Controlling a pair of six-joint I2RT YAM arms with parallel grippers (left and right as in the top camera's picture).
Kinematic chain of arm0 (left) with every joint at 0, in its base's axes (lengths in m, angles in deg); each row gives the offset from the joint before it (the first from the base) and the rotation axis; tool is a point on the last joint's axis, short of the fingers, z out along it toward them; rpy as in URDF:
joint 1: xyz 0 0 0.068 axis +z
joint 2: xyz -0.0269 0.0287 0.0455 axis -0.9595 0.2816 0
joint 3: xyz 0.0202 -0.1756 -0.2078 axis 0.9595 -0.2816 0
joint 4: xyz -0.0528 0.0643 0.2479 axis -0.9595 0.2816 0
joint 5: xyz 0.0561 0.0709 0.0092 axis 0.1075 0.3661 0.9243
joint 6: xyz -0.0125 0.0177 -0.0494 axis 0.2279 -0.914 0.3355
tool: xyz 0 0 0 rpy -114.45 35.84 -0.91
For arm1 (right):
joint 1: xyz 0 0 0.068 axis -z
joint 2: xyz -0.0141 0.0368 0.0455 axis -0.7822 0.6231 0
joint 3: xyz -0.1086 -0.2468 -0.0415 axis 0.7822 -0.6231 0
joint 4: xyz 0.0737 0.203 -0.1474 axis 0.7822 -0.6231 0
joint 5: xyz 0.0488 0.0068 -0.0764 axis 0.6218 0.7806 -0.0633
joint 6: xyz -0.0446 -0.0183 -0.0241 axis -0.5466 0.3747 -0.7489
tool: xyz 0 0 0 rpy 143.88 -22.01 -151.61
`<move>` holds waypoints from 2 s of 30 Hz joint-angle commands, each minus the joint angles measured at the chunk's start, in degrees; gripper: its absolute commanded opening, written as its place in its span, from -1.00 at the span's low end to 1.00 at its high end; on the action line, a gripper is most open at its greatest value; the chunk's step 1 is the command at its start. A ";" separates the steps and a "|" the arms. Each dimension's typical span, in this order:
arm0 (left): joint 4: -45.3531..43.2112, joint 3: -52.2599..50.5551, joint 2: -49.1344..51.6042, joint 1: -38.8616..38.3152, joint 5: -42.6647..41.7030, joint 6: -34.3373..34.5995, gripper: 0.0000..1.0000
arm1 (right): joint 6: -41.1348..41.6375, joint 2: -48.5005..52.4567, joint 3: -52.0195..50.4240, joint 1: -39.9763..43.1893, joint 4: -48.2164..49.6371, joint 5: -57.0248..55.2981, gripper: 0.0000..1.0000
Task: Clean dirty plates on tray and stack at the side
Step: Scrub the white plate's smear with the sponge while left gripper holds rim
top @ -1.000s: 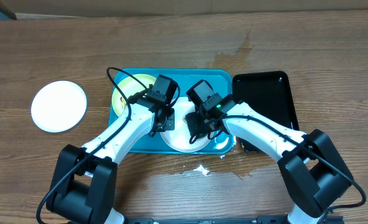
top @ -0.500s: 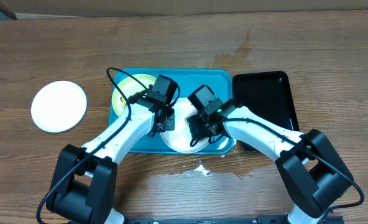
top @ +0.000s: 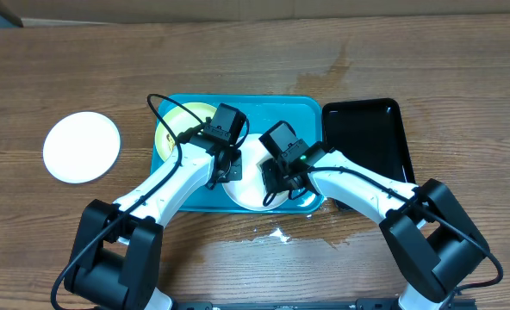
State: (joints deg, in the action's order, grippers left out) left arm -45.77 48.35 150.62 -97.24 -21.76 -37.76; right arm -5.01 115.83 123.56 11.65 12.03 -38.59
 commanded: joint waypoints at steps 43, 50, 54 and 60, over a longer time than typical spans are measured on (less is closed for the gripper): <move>2.14 1.03 0.90 -0.04 -2.27 -4.15 -0.92 | -0.11 1.20 -5.42 -0.31 15.82 -13.94 -0.92; 2.51 1.03 0.90 -0.04 -2.27 -4.15 -0.92 | -0.39 2.86 -5.42 -0.31 19.76 -15.96 -0.92; 2.62 1.03 0.90 -0.04 -2.27 -4.17 -0.92 | -1.46 2.86 -5.40 -0.31 21.77 -16.39 -0.92; 2.69 1.03 0.90 -0.04 -2.27 -4.17 -0.92 | -1.44 2.86 -5.40 -0.31 22.93 -19.45 -0.92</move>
State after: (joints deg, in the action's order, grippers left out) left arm -43.80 48.57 150.64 -96.80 -23.48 -39.33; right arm -5.86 117.67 118.86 11.49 34.28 -54.74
